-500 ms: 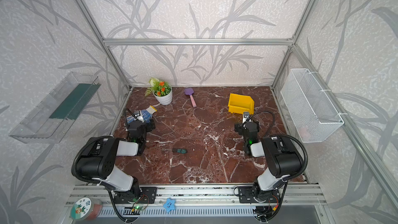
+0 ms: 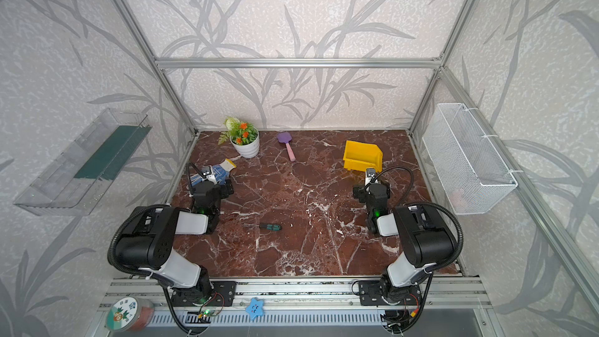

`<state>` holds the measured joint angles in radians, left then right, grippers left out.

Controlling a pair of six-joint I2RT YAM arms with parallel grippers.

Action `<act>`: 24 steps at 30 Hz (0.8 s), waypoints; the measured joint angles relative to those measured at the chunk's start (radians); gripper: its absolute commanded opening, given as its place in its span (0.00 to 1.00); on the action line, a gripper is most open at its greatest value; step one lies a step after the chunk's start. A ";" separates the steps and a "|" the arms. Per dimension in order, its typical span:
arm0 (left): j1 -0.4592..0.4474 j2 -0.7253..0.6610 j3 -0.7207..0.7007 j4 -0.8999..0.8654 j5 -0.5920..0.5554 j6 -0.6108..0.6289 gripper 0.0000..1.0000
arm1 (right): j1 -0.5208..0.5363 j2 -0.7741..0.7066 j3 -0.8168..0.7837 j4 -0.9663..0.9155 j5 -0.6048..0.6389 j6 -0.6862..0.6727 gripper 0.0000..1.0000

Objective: Put the screwdriver in the bin
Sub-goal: Rotate the bin at the top-right of the table.

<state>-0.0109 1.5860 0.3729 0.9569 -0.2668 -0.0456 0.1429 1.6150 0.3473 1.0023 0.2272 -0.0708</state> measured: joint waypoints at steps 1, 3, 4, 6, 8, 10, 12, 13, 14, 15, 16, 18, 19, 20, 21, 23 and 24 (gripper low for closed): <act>0.000 0.000 0.000 0.000 0.000 0.000 0.99 | 0.000 0.000 0.000 0.000 0.000 0.000 0.99; 0.006 0.000 0.000 0.000 0.014 0.000 0.99 | 0.000 0.000 0.000 0.000 0.000 0.000 0.99; 0.011 0.000 0.000 0.000 0.030 0.000 0.99 | 0.000 0.000 0.000 0.000 0.000 0.000 0.99; 0.019 0.000 0.000 -0.001 0.048 0.000 0.99 | 0.000 0.000 0.000 0.000 0.000 0.000 0.99; 0.024 0.000 0.000 0.000 0.061 0.000 0.99 | 0.000 0.000 0.000 0.000 0.000 0.000 0.99; 0.026 0.000 0.000 0.000 0.068 0.000 0.99 | 0.000 0.000 0.000 0.000 0.000 0.000 0.99; 0.026 0.000 0.000 0.000 0.074 0.000 0.99 | 0.000 0.000 0.000 0.000 0.000 0.000 0.99; 0.026 0.000 0.000 0.000 0.077 0.000 0.99 | 0.000 0.000 0.000 0.000 0.000 0.000 0.99; 0.026 0.000 0.000 0.000 0.079 0.000 0.99 | 0.000 0.000 0.000 0.000 0.000 0.000 0.99; 0.026 0.000 0.000 0.000 0.080 0.000 0.99 | 0.000 0.000 0.000 0.000 0.000 0.000 0.99; 0.026 0.000 0.000 0.000 0.082 0.000 0.99 | 0.000 0.000 0.000 0.000 0.000 0.000 0.99; 0.026 0.000 0.000 0.000 0.083 0.000 0.99 | 0.000 0.000 0.000 0.000 0.000 0.000 0.99; 0.026 0.000 0.000 0.000 0.084 0.000 0.99 | 0.000 0.000 0.000 0.000 0.000 0.000 0.99; 0.026 0.000 0.000 0.000 0.084 0.000 0.99 | 0.000 0.000 0.000 0.000 0.000 0.000 0.99; 0.026 0.000 0.000 0.000 0.085 0.000 0.99 | 0.000 0.000 0.000 0.000 0.000 0.000 0.99; 0.026 0.000 0.000 0.000 0.085 0.000 0.99 | 0.000 0.000 0.000 0.000 0.000 0.000 0.99; 0.026 0.000 0.000 0.000 0.086 0.000 0.99 | 0.000 0.000 0.000 0.000 0.000 0.000 0.99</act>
<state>0.0154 1.5860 0.3729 0.9565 -0.1810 -0.0452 0.1429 1.6150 0.3473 1.0019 0.2272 -0.0708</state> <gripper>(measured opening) 0.994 0.991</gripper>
